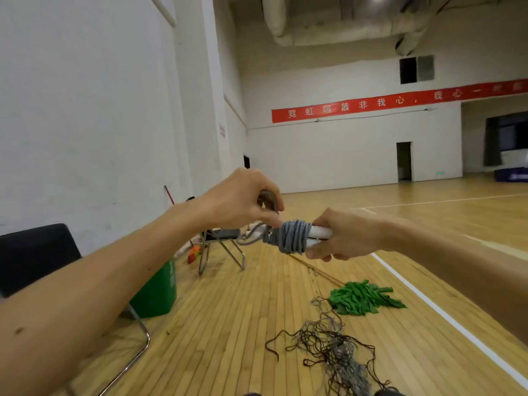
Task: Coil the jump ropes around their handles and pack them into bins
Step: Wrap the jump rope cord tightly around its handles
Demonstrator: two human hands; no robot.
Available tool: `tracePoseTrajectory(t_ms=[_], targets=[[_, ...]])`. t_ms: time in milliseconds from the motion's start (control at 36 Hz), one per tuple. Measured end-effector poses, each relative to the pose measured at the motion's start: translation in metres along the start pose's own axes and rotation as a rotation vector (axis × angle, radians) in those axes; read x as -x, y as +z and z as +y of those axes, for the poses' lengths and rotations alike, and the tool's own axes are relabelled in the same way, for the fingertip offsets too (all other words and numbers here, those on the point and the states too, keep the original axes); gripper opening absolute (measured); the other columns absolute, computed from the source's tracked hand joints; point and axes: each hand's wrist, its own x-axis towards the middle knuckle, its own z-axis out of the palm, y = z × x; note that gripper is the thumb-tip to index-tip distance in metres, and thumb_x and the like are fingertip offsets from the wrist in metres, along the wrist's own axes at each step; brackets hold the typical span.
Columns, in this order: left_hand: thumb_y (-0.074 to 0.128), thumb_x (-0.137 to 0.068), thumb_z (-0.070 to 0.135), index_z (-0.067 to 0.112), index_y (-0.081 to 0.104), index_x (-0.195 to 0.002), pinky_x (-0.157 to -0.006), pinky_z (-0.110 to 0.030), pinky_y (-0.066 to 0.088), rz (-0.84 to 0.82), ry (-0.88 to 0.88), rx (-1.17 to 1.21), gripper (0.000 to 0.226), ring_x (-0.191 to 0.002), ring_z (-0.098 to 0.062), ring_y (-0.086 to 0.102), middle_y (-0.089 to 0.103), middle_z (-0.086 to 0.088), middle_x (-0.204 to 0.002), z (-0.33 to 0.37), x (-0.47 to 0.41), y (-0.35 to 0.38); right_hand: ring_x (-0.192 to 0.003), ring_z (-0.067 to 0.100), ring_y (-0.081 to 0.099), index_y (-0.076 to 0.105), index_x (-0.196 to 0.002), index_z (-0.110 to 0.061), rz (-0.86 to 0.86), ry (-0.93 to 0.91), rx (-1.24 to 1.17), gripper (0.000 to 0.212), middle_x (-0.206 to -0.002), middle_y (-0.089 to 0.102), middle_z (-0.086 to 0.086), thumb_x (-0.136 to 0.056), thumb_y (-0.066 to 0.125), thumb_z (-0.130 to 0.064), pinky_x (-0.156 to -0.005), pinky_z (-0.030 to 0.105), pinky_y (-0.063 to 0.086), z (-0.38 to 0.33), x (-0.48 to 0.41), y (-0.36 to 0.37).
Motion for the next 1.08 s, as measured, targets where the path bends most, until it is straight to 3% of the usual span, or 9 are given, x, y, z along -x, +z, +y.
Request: tracePoseTrajectory(t_ms=[139, 250, 333, 472, 583, 694, 833, 944, 1083], targets=[[0.083, -0.080, 0.019, 0.020, 0.072, -0.103, -0.073, -0.017, 0.052, -0.164, -0.152, 0.335, 0.026, -0.080, -0.007, 0.071, 0.077, 0.001, -0.083, -0.017, 0.010, 0.014, -0.046, 0.008, 0.050, 0.061, -0.076, -0.016, -0.100, -0.073, -0.105, 0.020, -0.057, 0.060, -0.008, -0.093, 0.071, -0.015, -0.050, 0.024, 0.041, 0.004, -0.009, 0.020], [0.077, -0.085, 0.013, 0.022, 0.058, -0.123, -0.061, -0.016, 0.050, -0.190, -0.278, 0.542, 0.043, -0.071, -0.006, 0.068, 0.074, -0.002, -0.080, -0.040, 0.024, 0.036, -0.049, 0.009, 0.051, 0.061, -0.077, -0.015, -0.151, -0.113, -0.170, 0.018, -0.062, 0.061, -0.005, -0.093, 0.070, -0.013, -0.049, 0.021, 0.043, 0.013, -0.026, 0.039], [0.076, -0.087, 0.013, 0.025, 0.048, -0.129, -0.065, -0.018, 0.052, -0.168, -0.361, 0.622, 0.052, -0.079, -0.009, 0.072, 0.075, -0.006, -0.091, -0.060, 0.035, 0.056, -0.047, 0.006, 0.050, 0.061, -0.078, -0.013, -0.200, -0.112, -0.212, 0.017, -0.059, 0.060, -0.006, -0.094, 0.068, -0.014, -0.047, 0.017, 0.040, 0.019, -0.042, 0.057], [0.076, -0.087, 0.021, 0.032, 0.058, -0.122, -0.078, -0.024, 0.057, -0.060, -0.431, 0.530, 0.041, -0.091, -0.008, 0.069, 0.062, 0.007, -0.116, -0.099, 0.055, 0.097, -0.054, 0.012, 0.053, 0.065, -0.085, -0.002, -0.279, -0.080, -0.279, 0.019, -0.063, 0.062, -0.001, -0.094, 0.069, -0.019, -0.049, 0.020, 0.042, 0.036, -0.077, 0.096], [0.064, -0.097, 0.023, 0.032, 0.062, -0.132, -0.084, -0.015, 0.049, -0.062, -0.397, 0.361, 0.037, -0.094, 0.001, 0.060, 0.060, 0.016, -0.112, -0.133, 0.075, 0.127, -0.051, 0.009, 0.052, 0.063, -0.078, -0.010, -0.373, -0.078, -0.323, 0.020, -0.059, 0.061, -0.005, -0.094, 0.069, -0.020, -0.047, 0.018, 0.041, 0.042, -0.116, 0.131], [0.047, -0.105, 0.030, 0.029, 0.058, -0.139, -0.099, -0.032, 0.044, -0.253, -0.451, 0.218, 0.036, -0.116, -0.010, 0.056, 0.064, 0.006, -0.128, -0.179, 0.109, 0.167, -0.052, 0.009, 0.052, 0.064, -0.080, -0.005, -0.531, -0.068, -0.316, 0.020, -0.061, 0.061, -0.005, -0.094, 0.069, -0.018, -0.049, 0.019, 0.041, 0.050, -0.165, 0.185], [0.062, -0.087, 0.063, 0.035, 0.050, -0.142, -0.092, -0.033, 0.046, -0.505, -0.572, 0.276, 0.064, -0.105, -0.009, 0.055, 0.062, 0.010, -0.120, -0.236, 0.161, 0.234, -0.054, 0.007, 0.054, 0.066, -0.080, -0.007, -0.739, -0.025, -0.277, 0.020, -0.063, 0.065, -0.008, -0.094, 0.070, -0.021, -0.053, 0.021, 0.043, 0.071, -0.225, 0.277], [0.068, -0.086, 0.057, 0.034, 0.052, -0.139, -0.096, -0.039, 0.044, -0.631, -0.622, 0.212, 0.060, -0.110, -0.013, 0.049, 0.059, 0.006, -0.119, -0.276, 0.189, 0.298, -0.058, 0.008, 0.054, 0.066, -0.079, -0.011, -0.884, 0.018, -0.279, 0.019, -0.063, 0.064, -0.009, -0.095, 0.069, -0.021, -0.056, 0.023, 0.043, 0.096, -0.259, 0.354], [0.064, -0.094, 0.044, 0.025, 0.045, -0.146, -0.092, -0.032, 0.037, -0.822, -0.704, 0.267, 0.059, -0.121, -0.020, 0.046, 0.054, -0.001, -0.121, -0.328, 0.215, 0.390, -0.066, 0.010, 0.061, 0.070, -0.090, -0.006, -0.990, 0.099, -0.292, 0.020, -0.080, 0.071, 0.009, -0.096, 0.066, -0.024, -0.061, 0.022, 0.047, 0.140, -0.293, 0.458]])
